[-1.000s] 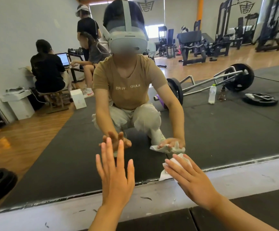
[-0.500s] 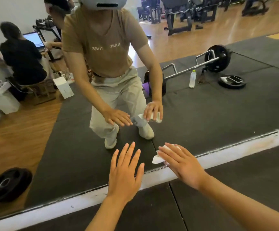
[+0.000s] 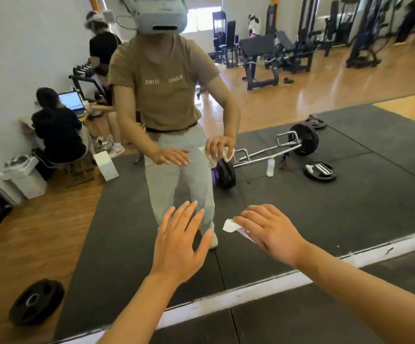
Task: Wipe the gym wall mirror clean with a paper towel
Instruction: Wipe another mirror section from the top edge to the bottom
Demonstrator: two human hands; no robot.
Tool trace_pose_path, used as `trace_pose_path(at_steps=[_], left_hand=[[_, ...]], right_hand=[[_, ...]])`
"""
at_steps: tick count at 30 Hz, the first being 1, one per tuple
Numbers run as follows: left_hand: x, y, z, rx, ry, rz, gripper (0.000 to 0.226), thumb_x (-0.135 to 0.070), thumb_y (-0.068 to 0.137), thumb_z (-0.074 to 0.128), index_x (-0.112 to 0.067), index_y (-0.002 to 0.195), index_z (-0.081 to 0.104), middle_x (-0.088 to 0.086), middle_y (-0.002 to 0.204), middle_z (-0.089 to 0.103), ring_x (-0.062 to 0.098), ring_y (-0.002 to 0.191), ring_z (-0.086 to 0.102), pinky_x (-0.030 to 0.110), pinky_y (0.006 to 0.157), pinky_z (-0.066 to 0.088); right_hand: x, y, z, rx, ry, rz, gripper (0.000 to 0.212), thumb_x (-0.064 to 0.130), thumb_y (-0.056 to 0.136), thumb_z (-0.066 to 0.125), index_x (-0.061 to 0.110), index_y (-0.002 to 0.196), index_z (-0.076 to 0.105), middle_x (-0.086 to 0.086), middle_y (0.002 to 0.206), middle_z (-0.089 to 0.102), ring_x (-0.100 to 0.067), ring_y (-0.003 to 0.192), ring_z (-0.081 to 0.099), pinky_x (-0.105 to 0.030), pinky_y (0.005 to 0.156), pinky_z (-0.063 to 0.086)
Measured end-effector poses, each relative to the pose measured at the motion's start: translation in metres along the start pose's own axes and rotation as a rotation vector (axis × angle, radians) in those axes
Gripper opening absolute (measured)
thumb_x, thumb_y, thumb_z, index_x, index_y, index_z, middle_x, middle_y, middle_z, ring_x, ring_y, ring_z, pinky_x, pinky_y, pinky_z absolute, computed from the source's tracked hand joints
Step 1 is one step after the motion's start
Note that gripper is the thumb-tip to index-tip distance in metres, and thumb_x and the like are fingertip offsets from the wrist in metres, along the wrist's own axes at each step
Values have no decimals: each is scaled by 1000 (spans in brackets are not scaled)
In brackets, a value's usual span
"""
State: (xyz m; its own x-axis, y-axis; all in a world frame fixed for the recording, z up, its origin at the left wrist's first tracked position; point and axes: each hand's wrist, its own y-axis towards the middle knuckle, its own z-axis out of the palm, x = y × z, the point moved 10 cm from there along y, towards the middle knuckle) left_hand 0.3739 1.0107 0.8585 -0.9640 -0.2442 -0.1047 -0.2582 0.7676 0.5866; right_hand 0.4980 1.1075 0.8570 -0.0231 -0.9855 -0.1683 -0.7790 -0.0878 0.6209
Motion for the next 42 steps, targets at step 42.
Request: trace_pose_path(at_steps=[42], left_hand=[[49, 423, -563, -946, 466, -102, 56, -43, 108, 28, -23, 159, 22, -1, 168, 11, 17, 155, 3, 35, 123, -3]], right_hand=[[-100, 536, -516, -1116, -337, -212, 34, 29, 104, 50, 10, 130, 60, -9, 125, 65, -32, 108, 62, -34, 80, 45]])
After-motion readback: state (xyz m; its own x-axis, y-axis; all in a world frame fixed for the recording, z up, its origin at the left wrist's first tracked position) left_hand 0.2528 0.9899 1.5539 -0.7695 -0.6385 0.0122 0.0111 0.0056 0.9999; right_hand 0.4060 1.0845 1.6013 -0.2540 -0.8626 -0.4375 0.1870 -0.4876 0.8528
